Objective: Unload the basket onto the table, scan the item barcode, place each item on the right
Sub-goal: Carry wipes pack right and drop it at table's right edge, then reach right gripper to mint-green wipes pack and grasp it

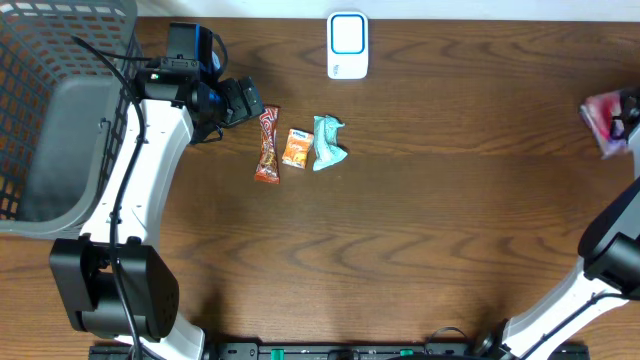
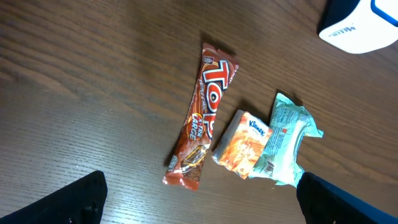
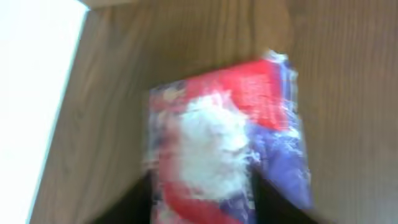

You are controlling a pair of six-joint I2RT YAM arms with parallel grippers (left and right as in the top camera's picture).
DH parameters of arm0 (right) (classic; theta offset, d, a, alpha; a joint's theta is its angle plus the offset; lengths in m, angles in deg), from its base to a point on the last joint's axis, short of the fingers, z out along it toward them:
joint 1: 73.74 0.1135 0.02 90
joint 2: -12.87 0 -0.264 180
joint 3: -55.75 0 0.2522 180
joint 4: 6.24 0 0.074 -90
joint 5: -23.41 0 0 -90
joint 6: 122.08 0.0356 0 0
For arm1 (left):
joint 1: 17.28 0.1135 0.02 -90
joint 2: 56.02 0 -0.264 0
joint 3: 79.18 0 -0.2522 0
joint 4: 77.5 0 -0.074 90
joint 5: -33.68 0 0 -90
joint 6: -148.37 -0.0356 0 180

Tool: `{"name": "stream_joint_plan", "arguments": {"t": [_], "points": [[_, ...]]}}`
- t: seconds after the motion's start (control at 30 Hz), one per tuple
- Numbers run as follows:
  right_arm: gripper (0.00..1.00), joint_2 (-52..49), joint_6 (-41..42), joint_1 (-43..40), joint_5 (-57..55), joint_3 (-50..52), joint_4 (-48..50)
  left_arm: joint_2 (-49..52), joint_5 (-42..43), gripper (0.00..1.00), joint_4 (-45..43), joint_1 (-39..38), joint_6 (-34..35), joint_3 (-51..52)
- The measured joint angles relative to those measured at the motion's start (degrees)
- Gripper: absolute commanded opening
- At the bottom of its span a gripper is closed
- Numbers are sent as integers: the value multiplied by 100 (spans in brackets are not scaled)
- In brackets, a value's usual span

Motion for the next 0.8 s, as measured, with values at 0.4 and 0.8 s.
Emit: {"name": "stream_joint_plan", "arguments": {"t": [0.4, 0.8], "points": [[99, 17, -2105, -26, 4634, 2, 1036, 0, 2, 98, 0, 0, 0, 0], [76, 31, -3027, 1779, 7088, 2, -94, 0, 0, 98, 0, 0, 0, 0]]}}
